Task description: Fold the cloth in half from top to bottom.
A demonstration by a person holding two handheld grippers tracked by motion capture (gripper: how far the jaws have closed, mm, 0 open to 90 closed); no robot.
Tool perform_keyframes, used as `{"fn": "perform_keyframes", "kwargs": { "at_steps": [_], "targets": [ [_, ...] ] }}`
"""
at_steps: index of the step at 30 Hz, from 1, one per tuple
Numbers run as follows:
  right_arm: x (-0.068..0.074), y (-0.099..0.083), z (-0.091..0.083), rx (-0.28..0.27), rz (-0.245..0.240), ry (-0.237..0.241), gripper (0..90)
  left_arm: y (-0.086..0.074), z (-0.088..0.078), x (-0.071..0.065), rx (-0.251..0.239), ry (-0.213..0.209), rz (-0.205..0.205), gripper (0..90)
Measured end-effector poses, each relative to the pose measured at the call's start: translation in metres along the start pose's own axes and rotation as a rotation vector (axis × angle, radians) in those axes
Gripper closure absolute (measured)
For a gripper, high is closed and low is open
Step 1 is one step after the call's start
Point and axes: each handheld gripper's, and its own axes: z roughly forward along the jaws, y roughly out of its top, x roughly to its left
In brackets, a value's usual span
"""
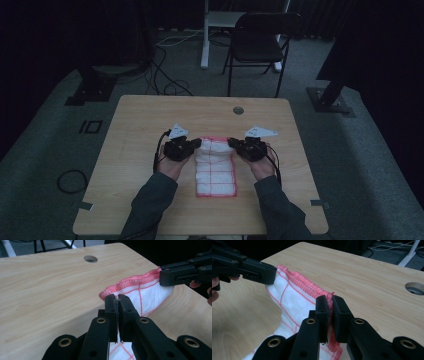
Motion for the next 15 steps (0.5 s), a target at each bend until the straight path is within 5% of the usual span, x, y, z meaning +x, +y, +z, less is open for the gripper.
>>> {"fn": "perform_keyframes", "kwargs": {
  "at_steps": [15],
  "targets": [
    [0.014,-0.026,-0.012,0.011,0.005,0.026,84.3,-0.025,-0.008,-0.014,0.02,-0.029,0.006,87.5]
  ]
}}
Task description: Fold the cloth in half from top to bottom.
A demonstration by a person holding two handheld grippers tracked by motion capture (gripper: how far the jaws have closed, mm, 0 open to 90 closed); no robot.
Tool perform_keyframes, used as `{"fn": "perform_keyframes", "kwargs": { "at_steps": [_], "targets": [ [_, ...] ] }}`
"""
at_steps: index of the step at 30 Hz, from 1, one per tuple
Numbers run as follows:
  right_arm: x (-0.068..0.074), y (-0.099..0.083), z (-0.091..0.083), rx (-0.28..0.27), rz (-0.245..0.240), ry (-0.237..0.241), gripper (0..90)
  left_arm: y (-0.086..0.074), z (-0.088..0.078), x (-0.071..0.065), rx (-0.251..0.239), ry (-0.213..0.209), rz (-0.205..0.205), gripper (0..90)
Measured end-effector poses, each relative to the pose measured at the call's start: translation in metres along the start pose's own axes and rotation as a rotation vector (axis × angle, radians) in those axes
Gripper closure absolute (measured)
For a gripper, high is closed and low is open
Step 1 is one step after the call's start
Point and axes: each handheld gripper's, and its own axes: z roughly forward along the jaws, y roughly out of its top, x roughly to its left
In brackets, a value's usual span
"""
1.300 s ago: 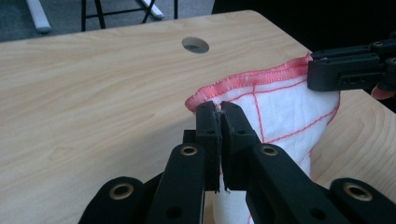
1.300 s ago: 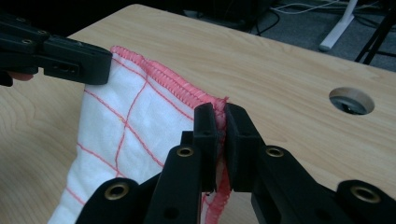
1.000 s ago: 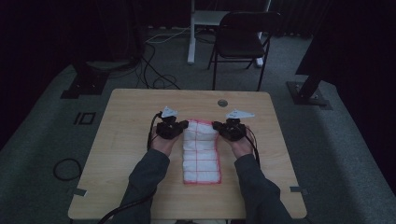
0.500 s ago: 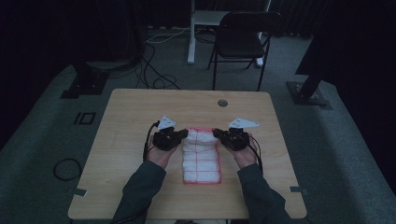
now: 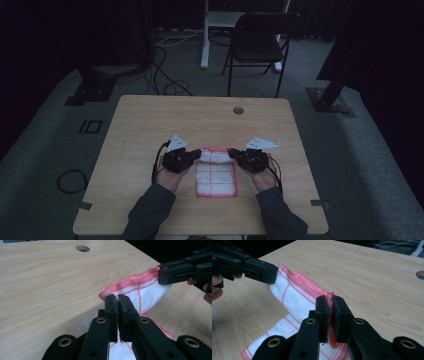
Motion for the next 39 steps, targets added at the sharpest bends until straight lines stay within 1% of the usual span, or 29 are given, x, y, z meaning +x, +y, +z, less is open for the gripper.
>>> {"fn": "perform_keyframes", "kwargs": {
  "at_steps": [3,8,10,17,20,26,30,35,39],
  "targets": [
    [0.001,-0.002,-0.001,0.001,0.003,0.004,84.3,-0.003,0.0,-0.002,0.006,-0.001,-0.002,87.5],
    [0.005,-0.01,-0.003,0.011,0.004,0.012,84.2,-0.014,-0.001,-0.005,0.011,-0.011,-0.014,87.4],
    [0.005,-0.013,-0.002,0.017,0.0,0.007,84.1,-0.018,-0.001,-0.007,0.009,-0.018,-0.022,87.5],
    [0.009,-0.026,-0.003,0.037,0.011,0.016,84.1,-0.033,0.002,-0.01,0.034,-0.024,-0.026,87.5],
    [0.011,-0.033,-0.002,0.045,0.016,0.023,84.1,-0.037,0.001,-0.011,0.035,-0.026,-0.034,87.4],
    [0.014,-0.045,-0.001,0.068,0.021,0.03,84.1,-0.045,0.001,-0.014,0.049,-0.031,-0.031,87.3],
    [0.017,-0.049,-0.002,0.076,0.014,0.03,84.1,-0.052,0.001,-0.016,0.055,-0.039,-0.042,87.3],
    [0.02,-0.051,-0.006,0.068,0.012,0.037,84.1,-0.058,0.0,-0.018,0.056,-0.045,-0.047,87.3],
    [0.023,-0.055,-0.006,0.079,0.008,0.043,84.1,-0.062,-0.002,-0.019,0.059,-0.048,-0.052,87.2]
  ]
}}
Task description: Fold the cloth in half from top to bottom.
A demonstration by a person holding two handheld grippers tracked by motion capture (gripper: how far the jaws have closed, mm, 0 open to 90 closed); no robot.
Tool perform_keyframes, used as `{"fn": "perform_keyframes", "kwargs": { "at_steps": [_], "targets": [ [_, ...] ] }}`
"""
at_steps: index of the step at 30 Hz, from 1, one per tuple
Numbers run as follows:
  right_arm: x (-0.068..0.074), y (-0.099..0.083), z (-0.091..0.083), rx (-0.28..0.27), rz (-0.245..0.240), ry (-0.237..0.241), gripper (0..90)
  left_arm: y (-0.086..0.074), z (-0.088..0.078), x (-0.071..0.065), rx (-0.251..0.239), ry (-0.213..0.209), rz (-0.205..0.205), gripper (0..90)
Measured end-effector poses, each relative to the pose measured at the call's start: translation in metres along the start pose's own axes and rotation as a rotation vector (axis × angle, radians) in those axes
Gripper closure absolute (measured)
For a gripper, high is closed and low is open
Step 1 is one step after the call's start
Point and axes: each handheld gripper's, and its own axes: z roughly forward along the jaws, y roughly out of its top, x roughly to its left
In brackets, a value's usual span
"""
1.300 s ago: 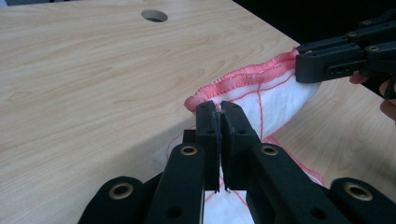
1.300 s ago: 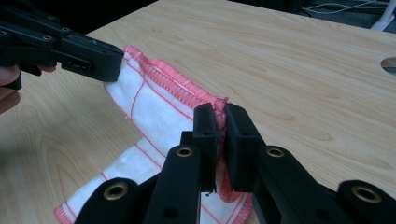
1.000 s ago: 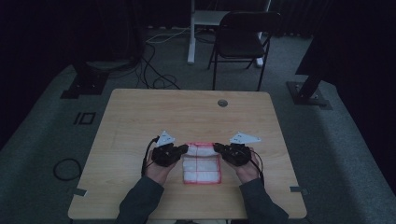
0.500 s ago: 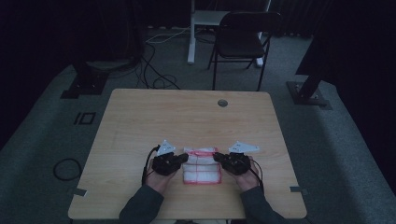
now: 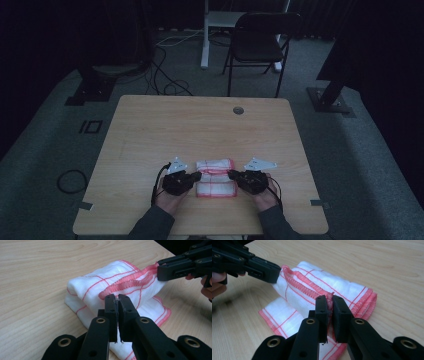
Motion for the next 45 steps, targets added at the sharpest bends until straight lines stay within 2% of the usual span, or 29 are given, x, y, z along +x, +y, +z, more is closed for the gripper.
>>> {"fn": "perform_keyframes", "kwargs": {
  "at_steps": [9,13,17,21,25,28,34,40,45],
  "targets": [
    [0.002,-0.011,0.002,0.034,0.008,0.008,83.8,-0.014,0.004,-0.001,0.032,-0.008,-0.017,85.1],
    [0.001,-0.013,0.004,0.037,0.016,0.006,83.8,-0.011,-0.003,0.004,-0.004,-0.007,-0.039,80.2],
    [0.001,-0.013,0.004,0.038,0.017,0.006,83.7,-0.003,-0.01,0.01,-0.046,0.009,-0.06,79.3],
    [0.002,-0.014,0.004,0.04,0.02,0.005,83.7,0.005,-0.01,0.014,-0.059,0.019,-0.066,78.8],
    [0.002,-0.014,0.004,0.036,0.019,0.006,83.6,0.009,-0.002,0.014,-0.041,0.019,-0.061,78.8],
    [0.002,-0.014,0.002,0.035,0.022,0.008,83.1,0.006,0.007,0.009,-0.002,0.012,-0.041,78.8],
    [-0.001,-0.015,-0.002,0.009,0.033,0.002,77.0,-0.004,0.01,0.006,0.027,0.006,-0.039,78.8],
    [-0.007,-0.015,-0.012,-0.039,0.062,-0.002,72.8,-0.01,0.008,0.007,0.032,0.004,-0.047,78.5],
    [-0.015,-0.015,-0.02,-0.075,0.093,-0.026,72.3,-0.013,0.006,0.007,0.026,0.007,-0.054,77.6]
  ]
}}
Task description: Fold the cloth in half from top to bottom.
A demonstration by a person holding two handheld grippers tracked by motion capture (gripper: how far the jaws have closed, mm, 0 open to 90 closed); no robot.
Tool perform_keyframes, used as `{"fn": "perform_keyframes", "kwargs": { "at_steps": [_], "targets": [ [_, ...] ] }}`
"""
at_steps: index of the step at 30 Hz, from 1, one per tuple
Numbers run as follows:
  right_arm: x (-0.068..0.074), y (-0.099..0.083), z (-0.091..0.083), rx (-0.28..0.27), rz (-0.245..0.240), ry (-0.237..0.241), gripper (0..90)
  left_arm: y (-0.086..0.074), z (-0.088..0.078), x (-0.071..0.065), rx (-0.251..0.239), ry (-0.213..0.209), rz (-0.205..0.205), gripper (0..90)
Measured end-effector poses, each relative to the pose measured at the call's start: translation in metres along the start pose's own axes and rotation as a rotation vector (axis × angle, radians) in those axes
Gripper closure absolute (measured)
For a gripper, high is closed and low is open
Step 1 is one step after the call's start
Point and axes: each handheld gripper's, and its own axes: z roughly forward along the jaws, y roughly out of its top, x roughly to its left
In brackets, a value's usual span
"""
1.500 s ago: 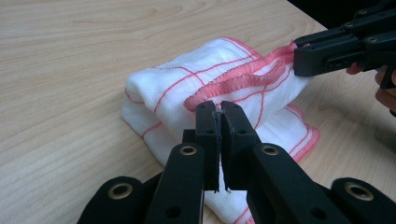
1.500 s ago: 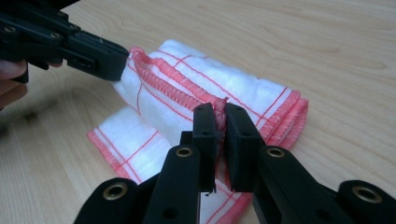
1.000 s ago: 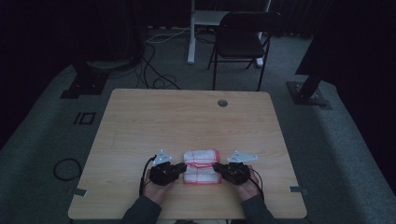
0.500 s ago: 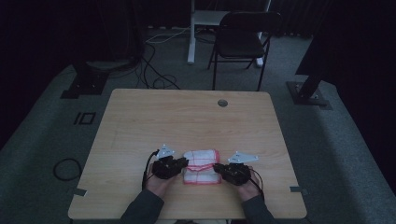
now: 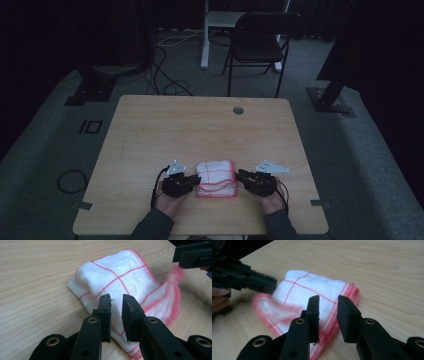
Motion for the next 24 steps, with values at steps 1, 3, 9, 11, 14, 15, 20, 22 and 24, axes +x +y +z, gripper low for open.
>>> {"fn": "perform_keyframes", "kwargs": {
  "at_steps": [1,3,9,11,14,15,20,22,24],
  "targets": [
    [-0.001,0.0,-0.001,-0.005,0.002,-0.003,72.3,0.0,-0.001,0.0,-0.004,0.004,0.0,77.6],
    [-0.003,0.0,-0.002,-0.008,0.011,-0.01,72.4,0.0,-0.001,0.002,-0.008,0.007,-0.008,77.5],
    [-0.005,-0.001,0.0,0.005,0.007,-0.011,72.2,0.006,0.004,0.008,-0.011,0.04,-0.025,75.3],
    [-0.005,-0.001,0.001,0.009,0.009,-0.01,72.2,0.009,0.008,0.009,-0.013,0.065,-0.029,72.3],
    [-0.006,-0.001,0.001,0.009,0.009,-0.012,72.2,0.013,0.013,0.012,-0.006,0.079,-0.041,66.4],
    [-0.006,-0.001,0.001,0.01,0.01,-0.012,72.2,0.015,0.015,0.013,-0.007,0.077,-0.043,65.3],
    [-0.007,-0.002,0.002,0.013,0.01,-0.012,72.4,0.023,0.022,0.016,-0.001,0.084,-0.051,82.6],
    [-0.007,-0.002,0.002,0.013,0.011,-0.013,72.5,0.028,0.021,0.017,-0.013,0.089,-0.044,87.2],
    [-0.007,-0.002,0.001,0.013,0.012,-0.014,72.6,0.031,0.021,0.018,-0.025,0.088,-0.051,87.6]
  ]
}}
